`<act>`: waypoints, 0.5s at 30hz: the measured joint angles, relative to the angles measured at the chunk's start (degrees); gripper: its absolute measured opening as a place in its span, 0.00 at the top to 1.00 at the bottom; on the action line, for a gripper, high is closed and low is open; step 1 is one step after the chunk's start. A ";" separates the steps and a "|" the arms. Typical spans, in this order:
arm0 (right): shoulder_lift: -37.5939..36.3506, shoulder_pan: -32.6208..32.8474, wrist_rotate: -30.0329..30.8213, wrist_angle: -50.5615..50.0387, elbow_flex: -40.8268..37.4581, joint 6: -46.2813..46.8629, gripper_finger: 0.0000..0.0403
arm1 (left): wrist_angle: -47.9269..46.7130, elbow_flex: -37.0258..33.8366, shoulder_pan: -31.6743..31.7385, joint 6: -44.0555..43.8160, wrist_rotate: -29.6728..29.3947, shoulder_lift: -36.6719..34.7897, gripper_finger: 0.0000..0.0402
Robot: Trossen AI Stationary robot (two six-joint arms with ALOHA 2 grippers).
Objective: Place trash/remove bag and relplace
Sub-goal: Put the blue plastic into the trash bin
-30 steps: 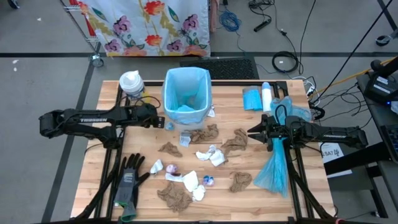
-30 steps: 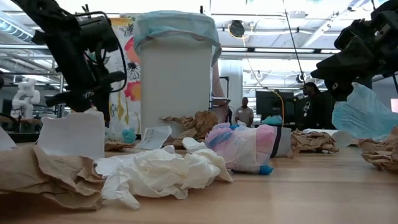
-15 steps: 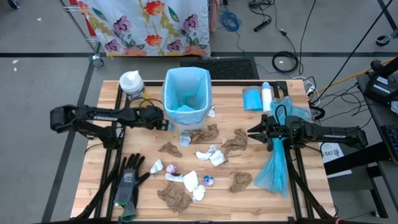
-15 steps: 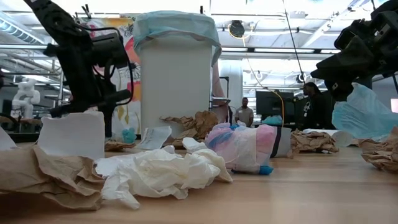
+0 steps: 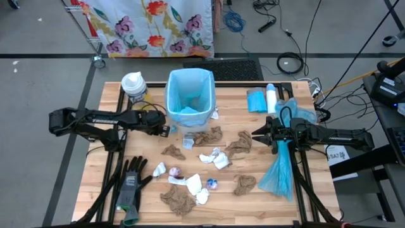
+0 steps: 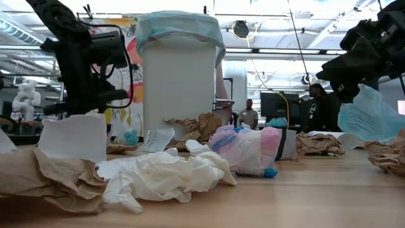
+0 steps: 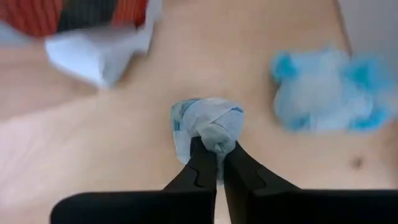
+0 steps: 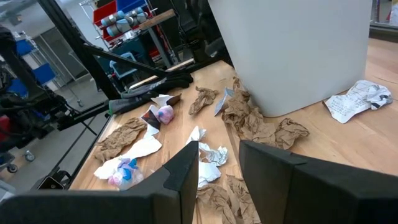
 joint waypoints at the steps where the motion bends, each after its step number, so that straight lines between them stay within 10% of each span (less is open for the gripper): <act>1: 0.00 0.02 -0.02 0.00 0.01 0.00 0.73 | -2.49 0.46 -0.66 -0.49 0.44 -1.09 0.98; 15: 0.02 0.00 -0.02 0.00 0.00 0.00 0.73 | -21.17 10.40 -9.25 -8.93 -2.85 -18.75 0.98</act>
